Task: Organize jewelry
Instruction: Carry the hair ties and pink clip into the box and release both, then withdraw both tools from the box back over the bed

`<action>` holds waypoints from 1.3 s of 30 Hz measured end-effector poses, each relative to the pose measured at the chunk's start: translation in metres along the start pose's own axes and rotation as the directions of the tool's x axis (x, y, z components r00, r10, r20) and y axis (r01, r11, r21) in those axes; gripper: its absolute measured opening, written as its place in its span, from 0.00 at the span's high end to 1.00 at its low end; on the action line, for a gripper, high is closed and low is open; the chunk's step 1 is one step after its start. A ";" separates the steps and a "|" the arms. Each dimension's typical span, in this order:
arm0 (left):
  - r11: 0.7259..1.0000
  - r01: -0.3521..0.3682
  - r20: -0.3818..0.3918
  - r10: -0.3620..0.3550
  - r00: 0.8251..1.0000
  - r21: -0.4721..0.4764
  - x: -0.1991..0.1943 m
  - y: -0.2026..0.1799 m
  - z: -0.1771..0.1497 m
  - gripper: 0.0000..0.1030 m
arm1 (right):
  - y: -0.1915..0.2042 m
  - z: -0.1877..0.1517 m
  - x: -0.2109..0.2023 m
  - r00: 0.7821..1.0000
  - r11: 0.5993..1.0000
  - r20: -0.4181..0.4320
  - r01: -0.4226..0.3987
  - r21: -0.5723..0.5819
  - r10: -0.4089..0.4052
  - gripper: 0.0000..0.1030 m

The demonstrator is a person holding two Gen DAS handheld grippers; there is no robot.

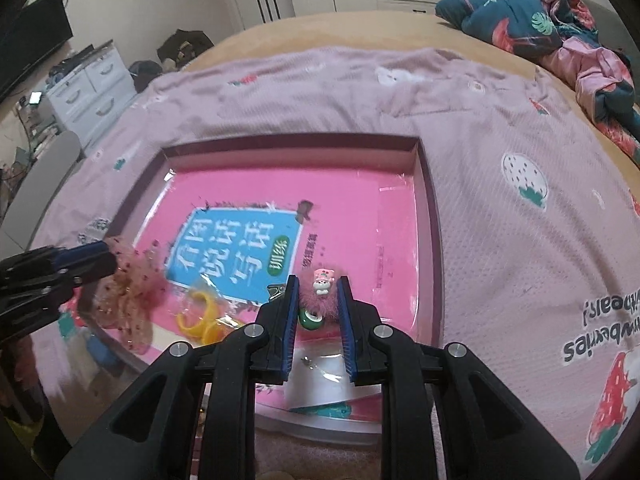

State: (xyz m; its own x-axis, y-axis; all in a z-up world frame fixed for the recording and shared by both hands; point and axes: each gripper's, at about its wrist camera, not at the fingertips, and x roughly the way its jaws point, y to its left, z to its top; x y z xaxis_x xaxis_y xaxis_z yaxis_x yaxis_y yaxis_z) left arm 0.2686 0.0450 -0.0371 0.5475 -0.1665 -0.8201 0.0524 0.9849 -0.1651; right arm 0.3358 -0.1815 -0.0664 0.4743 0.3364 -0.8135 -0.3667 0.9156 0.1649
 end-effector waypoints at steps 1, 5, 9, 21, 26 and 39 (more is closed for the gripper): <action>1.000 -0.003 -0.001 0.003 1.000 -0.004 0.000 0.002 -0.001 0.72 | 0.000 -0.001 0.001 1.000 1.000 -0.003 0.000 0.004 0.000 0.79; 1.000 -0.004 0.001 0.004 1.000 -0.027 -0.005 0.008 -0.008 0.69 | -0.001 -0.007 -0.001 1.000 1.000 -0.001 0.001 0.018 -0.001 0.67; 0.999 -0.018 0.022 0.018 1.000 -0.028 -0.018 0.008 -0.012 0.61 | -0.002 -0.013 -0.016 0.999 0.999 0.033 -0.008 0.033 0.006 0.54; 0.998 -0.020 0.118 0.027 0.993 -0.065 -0.074 0.007 -0.020 0.32 | 0.000 -0.019 -0.106 0.982 0.999 0.189 -0.026 0.048 0.016 0.17; 0.997 -0.026 0.171 0.037 0.985 -0.066 -0.101 0.002 -0.020 0.16 | 0.005 -0.020 -0.137 0.971 0.999 0.237 -0.023 0.035 0.014 0.13; 0.998 -0.011 0.289 0.030 0.957 -0.066 -0.164 -0.009 -0.025 0.09 | 0.022 -0.032 -0.212 0.935 1.000 0.354 -0.018 0.011 0.013 0.06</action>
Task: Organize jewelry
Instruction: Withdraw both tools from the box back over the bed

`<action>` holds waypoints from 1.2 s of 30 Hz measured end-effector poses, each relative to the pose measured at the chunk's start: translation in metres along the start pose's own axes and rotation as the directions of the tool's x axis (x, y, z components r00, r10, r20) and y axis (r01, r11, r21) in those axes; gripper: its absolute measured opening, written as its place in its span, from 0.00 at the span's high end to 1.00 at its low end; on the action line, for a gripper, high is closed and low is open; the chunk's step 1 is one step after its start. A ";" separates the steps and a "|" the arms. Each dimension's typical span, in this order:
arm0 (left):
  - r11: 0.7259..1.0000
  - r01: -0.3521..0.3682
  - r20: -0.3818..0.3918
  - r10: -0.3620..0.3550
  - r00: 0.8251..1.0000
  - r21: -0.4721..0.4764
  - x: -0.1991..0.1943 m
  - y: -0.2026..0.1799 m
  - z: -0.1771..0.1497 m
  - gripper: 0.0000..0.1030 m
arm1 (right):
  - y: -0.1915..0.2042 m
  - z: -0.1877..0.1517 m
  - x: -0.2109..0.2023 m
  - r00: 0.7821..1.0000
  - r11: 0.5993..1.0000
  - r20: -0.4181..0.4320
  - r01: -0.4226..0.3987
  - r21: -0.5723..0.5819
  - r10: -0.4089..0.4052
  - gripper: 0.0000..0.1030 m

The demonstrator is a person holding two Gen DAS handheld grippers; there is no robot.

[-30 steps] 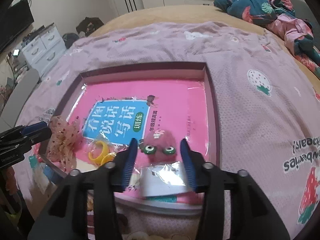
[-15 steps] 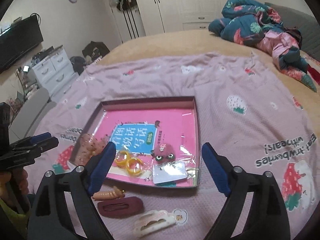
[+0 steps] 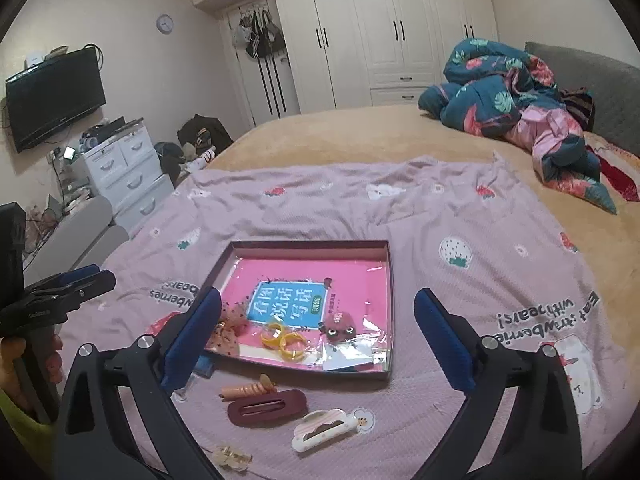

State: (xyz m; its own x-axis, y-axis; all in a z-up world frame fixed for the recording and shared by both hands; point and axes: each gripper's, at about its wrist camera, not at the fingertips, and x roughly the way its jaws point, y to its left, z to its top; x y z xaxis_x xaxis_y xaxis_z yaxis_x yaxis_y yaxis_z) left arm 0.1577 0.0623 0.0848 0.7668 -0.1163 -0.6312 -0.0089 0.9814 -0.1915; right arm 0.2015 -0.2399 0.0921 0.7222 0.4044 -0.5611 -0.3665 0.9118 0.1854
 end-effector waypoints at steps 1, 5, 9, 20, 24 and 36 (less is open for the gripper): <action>1.000 0.002 0.006 -0.002 1.000 -0.001 -0.004 0.000 0.000 0.09 | 0.002 0.001 -0.006 1.000 1.000 0.009 -0.003 -0.004 0.003 0.06; 1.000 0.002 0.027 -0.002 1.000 0.001 -0.017 0.000 -0.002 0.09 | 0.011 0.000 -0.020 1.000 1.000 0.027 -0.005 -0.018 0.005 0.06; 1.000 0.000 0.041 0.000 0.999 -0.001 -0.028 0.001 -0.005 0.09 | 0.018 -0.002 -0.031 0.999 0.999 0.035 -0.013 -0.032 0.014 0.06; 1.000 -0.021 0.048 0.021 0.999 -0.013 -0.052 0.013 -0.021 0.09 | 0.048 -0.021 -0.049 0.999 0.996 0.023 -0.038 -0.084 0.040 0.05; 0.999 -0.022 0.044 0.024 0.999 -0.024 -0.058 0.019 -0.029 0.09 | 0.057 -0.026 -0.052 0.999 0.993 0.011 -0.048 -0.104 0.049 0.05; 0.999 -0.029 -0.004 0.029 1.000 -0.026 -0.060 0.024 -0.055 0.09 | 0.068 -0.047 -0.055 0.998 0.990 -0.029 -0.067 -0.121 0.064 0.05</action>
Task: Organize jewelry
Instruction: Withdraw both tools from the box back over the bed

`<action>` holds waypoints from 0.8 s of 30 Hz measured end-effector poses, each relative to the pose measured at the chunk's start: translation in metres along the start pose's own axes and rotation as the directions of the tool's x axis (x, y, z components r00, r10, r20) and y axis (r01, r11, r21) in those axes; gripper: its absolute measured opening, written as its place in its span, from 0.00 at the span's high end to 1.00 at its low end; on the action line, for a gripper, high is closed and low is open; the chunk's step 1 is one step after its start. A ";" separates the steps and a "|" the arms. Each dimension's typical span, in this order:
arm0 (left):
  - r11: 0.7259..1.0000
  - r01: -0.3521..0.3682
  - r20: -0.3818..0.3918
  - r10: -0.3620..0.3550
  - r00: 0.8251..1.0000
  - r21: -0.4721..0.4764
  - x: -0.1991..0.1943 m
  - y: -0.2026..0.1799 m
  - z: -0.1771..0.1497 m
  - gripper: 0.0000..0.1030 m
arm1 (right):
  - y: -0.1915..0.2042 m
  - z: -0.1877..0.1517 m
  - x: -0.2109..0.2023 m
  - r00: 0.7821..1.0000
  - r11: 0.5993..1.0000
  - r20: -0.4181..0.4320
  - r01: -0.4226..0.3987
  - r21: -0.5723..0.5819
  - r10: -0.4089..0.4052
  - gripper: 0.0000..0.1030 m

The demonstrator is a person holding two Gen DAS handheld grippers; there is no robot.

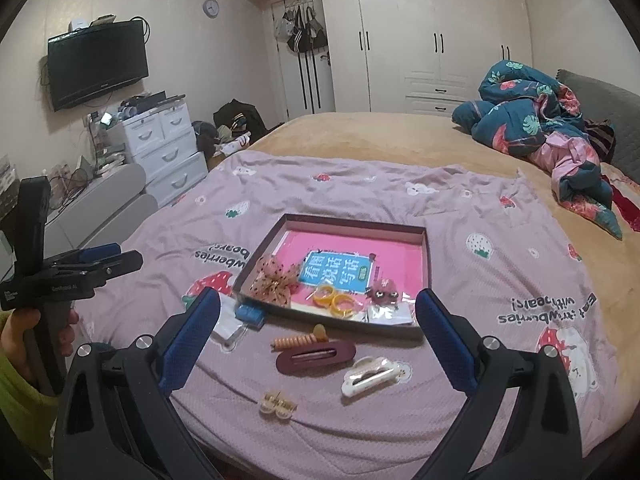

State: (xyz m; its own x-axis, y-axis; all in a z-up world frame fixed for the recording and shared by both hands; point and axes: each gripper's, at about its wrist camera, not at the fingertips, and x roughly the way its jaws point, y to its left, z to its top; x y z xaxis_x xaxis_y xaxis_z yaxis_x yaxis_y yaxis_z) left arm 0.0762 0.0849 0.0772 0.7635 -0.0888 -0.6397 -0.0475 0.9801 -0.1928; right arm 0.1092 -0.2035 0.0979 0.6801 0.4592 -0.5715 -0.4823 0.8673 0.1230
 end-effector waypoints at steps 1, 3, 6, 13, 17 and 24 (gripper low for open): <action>1.000 -0.001 -0.004 0.001 1.000 0.002 0.000 0.000 -0.003 0.09 | 0.001 -0.002 0.000 1.000 1.000 -0.005 -0.001 -0.003 0.001 0.05; 1.000 0.001 -0.012 -0.001 1.000 0.004 0.000 -0.001 -0.008 0.09 | 0.003 -0.007 0.001 1.000 1.000 -0.013 -0.003 -0.006 0.003 0.05; 1.000 -0.001 -0.023 0.001 1.000 0.004 0.000 0.000 -0.015 0.09 | 0.005 -0.014 0.004 0.999 1.000 -0.031 -0.008 -0.011 0.007 0.05; 1.000 -0.010 -0.058 0.011 0.998 0.011 0.005 0.001 -0.033 0.09 | 0.013 -0.032 0.014 0.997 0.999 -0.075 -0.030 -0.018 0.028 0.05; 1.000 -0.019 -0.095 0.021 0.995 0.016 0.013 0.003 -0.044 0.09 | 0.018 -0.040 0.021 0.994 0.999 -0.104 -0.048 -0.017 0.046 0.05; 0.999 -0.029 -0.141 0.033 0.989 0.030 0.026 0.007 -0.058 0.09 | 0.025 -0.054 0.038 0.984 0.997 -0.163 -0.071 -0.013 0.068 0.05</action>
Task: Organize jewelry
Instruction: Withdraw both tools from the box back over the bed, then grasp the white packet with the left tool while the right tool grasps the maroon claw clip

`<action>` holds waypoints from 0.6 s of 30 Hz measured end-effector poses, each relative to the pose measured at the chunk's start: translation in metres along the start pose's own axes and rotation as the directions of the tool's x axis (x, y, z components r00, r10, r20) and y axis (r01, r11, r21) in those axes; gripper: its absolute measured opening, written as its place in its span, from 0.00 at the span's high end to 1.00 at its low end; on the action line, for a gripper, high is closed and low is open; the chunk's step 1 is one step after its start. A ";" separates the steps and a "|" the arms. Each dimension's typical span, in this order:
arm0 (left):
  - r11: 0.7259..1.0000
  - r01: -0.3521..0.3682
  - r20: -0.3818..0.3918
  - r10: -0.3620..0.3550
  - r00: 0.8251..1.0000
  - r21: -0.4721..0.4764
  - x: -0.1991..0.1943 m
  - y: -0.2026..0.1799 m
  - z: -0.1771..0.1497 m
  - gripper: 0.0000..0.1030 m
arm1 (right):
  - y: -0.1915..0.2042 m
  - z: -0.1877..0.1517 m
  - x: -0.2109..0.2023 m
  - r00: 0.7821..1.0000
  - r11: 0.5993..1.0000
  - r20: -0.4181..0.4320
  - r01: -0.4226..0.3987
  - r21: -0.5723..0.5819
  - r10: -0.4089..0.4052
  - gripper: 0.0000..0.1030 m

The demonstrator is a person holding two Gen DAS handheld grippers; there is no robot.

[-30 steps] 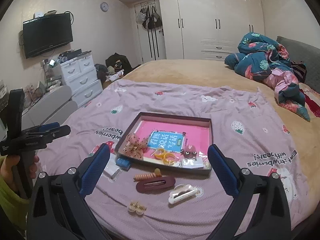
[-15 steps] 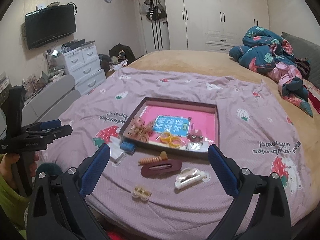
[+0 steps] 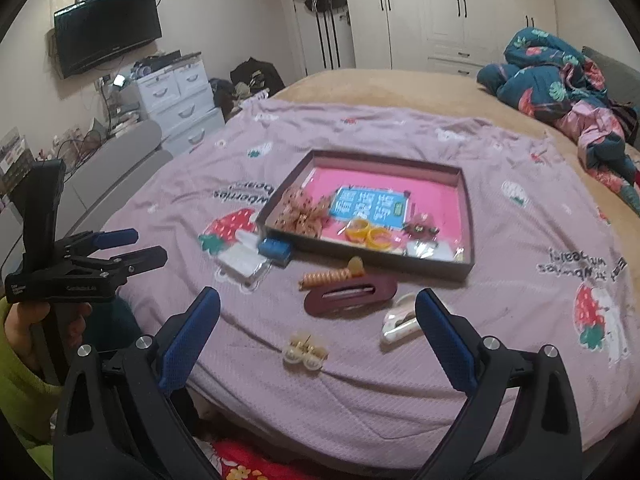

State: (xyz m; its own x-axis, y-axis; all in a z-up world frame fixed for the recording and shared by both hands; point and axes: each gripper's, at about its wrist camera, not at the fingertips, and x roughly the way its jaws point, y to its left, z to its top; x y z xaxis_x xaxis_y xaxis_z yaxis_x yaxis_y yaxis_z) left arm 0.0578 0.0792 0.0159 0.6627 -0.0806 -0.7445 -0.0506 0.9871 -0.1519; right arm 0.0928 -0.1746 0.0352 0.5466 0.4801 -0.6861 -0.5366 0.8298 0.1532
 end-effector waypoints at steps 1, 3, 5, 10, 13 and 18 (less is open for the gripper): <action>1.000 -0.001 -0.006 0.001 1.000 0.000 0.002 0.001 -0.001 0.09 | 0.001 -0.002 0.003 1.000 1.000 -0.007 0.000 0.000 0.000 0.05; 1.000 -0.003 -0.014 0.003 1.000 0.005 0.005 0.001 -0.005 0.09 | 0.001 -0.004 0.006 1.000 1.000 -0.019 -0.001 0.003 0.001 0.05; 1.000 -0.005 -0.021 0.005 1.000 0.009 0.008 0.003 -0.007 0.09 | 0.001 -0.008 0.012 0.999 1.000 -0.034 -0.003 0.008 0.004 0.05; 1.000 -0.003 -0.049 0.004 0.999 0.025 0.021 0.002 -0.011 0.09 | -0.003 -0.016 0.026 0.997 0.999 -0.071 0.012 0.035 -0.009 0.05; 0.999 0.002 -0.066 0.000 0.998 0.032 0.028 0.003 -0.013 0.09 | -0.007 -0.019 0.035 0.996 0.998 -0.090 0.022 0.053 -0.017 0.05; 0.998 -0.002 -0.081 0.006 0.997 0.056 0.038 0.000 -0.015 0.09 | -0.017 -0.025 0.051 0.992 0.993 -0.127 0.036 0.115 -0.021 0.05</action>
State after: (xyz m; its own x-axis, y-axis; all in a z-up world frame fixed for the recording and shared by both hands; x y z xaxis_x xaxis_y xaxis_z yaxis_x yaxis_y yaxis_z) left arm 0.0716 0.0741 -0.0226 0.5994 -0.0852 -0.7959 -0.0100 0.9934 -0.1140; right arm 0.1134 -0.1711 -0.0199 0.4715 0.4225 -0.7741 -0.4392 0.8736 0.2094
